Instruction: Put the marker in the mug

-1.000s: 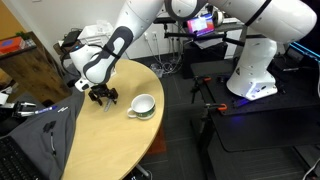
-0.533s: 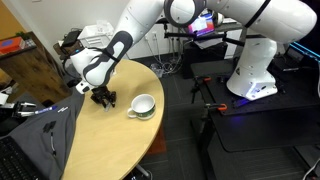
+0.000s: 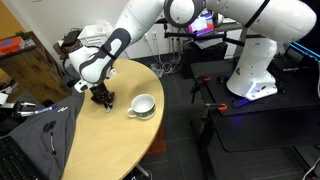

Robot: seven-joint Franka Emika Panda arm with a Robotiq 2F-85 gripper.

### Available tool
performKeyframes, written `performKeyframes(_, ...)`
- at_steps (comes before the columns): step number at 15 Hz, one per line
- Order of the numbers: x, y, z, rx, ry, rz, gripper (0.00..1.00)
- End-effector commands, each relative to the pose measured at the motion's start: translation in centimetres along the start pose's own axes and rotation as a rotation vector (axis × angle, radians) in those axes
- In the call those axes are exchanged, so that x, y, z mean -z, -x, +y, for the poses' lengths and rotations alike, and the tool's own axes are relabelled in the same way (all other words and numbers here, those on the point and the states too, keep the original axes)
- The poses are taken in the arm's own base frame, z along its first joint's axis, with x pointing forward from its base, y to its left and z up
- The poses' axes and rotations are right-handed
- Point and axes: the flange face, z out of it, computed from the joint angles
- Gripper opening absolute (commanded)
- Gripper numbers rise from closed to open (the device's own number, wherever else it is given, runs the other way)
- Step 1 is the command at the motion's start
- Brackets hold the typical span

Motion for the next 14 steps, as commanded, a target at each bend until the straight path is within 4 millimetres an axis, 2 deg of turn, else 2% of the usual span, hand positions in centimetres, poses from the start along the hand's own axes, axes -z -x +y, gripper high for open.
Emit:
performKeyframes(1,2.2,0.1,-1.1,0.094,-0.086,0.145,0.06)
performKeyframes(4,4.4,1.2,-2.4,0.194,-0.143,0.257,0.06)
performKeyframes(7,6.2,3.2,-3.8,0.29,-0.185,0.384,0.06)
performKeyframes(10,6.5,4.7,-5.2,0.392,-0.227,0.509,0.06)
performKeyframes(14,6.9,4.2,-7.4,0.528,-0.3,0.691,0.06)
